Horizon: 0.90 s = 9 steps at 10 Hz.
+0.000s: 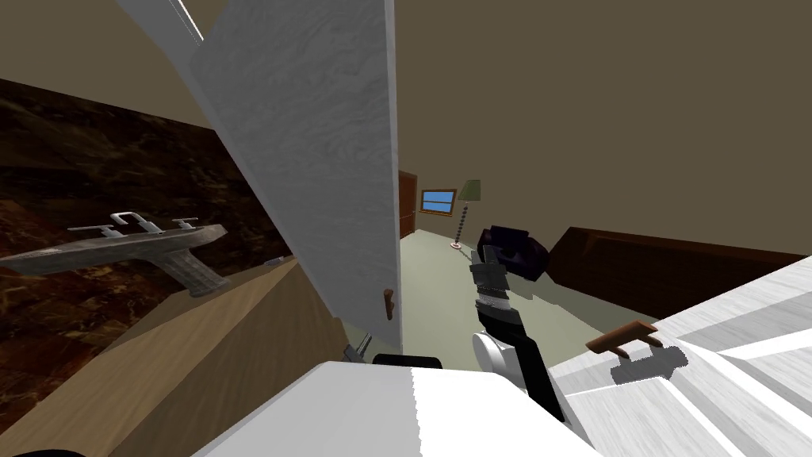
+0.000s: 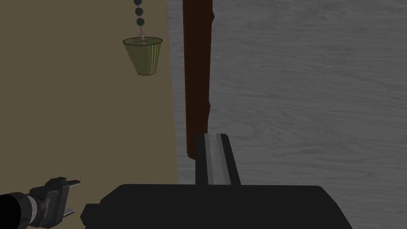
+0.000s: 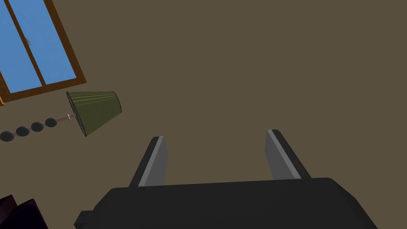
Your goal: Push the door open
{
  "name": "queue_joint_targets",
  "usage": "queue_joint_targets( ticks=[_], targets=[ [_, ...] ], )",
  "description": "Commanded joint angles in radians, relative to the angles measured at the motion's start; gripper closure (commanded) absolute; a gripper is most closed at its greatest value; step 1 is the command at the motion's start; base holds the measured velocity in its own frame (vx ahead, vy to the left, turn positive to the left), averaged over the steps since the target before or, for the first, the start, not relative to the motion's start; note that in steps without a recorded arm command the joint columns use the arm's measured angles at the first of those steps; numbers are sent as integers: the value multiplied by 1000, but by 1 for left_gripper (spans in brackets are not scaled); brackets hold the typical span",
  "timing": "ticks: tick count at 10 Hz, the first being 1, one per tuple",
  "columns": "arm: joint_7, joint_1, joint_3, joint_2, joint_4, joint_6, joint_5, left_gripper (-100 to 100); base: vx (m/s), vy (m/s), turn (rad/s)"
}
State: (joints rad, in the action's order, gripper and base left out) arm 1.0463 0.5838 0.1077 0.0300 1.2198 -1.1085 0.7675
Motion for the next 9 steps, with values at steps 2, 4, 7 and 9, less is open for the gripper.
queue_joint_targets(
  ticks=[2, 4, 7, 9],
  targets=[
    [16, -11, 30, -25, -19, 9, -35, -100, -87, -108, 155],
    [17, -13, 31, -33, -22, 9, -36, -100, -68, -66, 65],
    [34, 26, 32, -12, -29, -44, -10, -100, 172, -24, 93],
    [44, 52, 32, -7, -33, -79, 8, -100, 221, -27, 70]
  ],
)
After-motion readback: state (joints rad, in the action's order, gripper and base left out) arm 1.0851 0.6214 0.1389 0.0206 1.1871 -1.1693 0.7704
